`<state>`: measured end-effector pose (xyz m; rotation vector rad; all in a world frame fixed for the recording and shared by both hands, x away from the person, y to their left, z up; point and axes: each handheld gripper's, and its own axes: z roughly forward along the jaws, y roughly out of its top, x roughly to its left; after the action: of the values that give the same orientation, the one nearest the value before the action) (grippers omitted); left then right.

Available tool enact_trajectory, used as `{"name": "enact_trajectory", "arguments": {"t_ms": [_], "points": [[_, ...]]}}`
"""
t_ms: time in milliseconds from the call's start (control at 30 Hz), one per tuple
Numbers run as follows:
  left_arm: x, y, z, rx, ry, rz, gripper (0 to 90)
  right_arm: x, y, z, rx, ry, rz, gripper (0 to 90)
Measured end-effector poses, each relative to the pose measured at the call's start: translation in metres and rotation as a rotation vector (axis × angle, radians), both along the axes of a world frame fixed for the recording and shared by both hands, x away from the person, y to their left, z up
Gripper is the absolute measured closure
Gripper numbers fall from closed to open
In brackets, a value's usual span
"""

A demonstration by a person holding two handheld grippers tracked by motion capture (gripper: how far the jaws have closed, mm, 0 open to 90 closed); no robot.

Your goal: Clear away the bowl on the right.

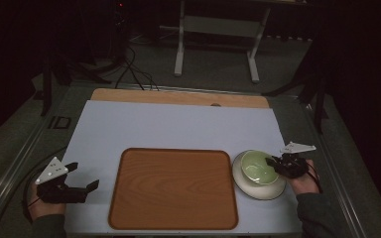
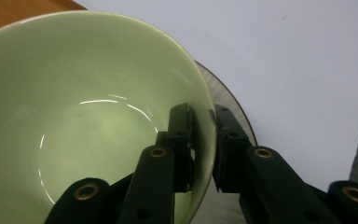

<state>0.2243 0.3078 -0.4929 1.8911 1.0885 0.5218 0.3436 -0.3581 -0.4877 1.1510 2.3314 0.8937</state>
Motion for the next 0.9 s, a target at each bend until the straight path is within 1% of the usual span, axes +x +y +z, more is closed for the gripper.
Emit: {"name": "enact_trajectory", "arguments": {"t_ms": [167,300,500,633,700,900], "points": [[0.000,0.000,0.000,0.001,-0.002,-0.001,0.7,0.005,0.000,0.000,-0.004,0.052,0.004,78.0],[0.000,0.000,0.000,0.002,-0.002,-0.001,0.7,0.007,0.002,0.000,-0.008,0.079,0.004,78.0],[0.000,0.000,0.001,0.001,-0.002,-0.002,0.7,0.010,0.001,-0.001,0.002,0.115,0.003,78.3],[0.000,0.000,0.001,0.001,-0.004,-0.002,0.7,0.012,0.002,-0.001,-0.010,0.143,0.009,78.2],[0.000,0.000,0.001,0.001,-0.003,-0.002,0.7,0.012,0.003,-0.001,-0.013,0.148,0.008,78.7],[0.000,0.001,0.001,0.000,-0.004,-0.002,0.7,0.012,0.003,-0.001,0.026,0.151,0.005,81.1]]}}
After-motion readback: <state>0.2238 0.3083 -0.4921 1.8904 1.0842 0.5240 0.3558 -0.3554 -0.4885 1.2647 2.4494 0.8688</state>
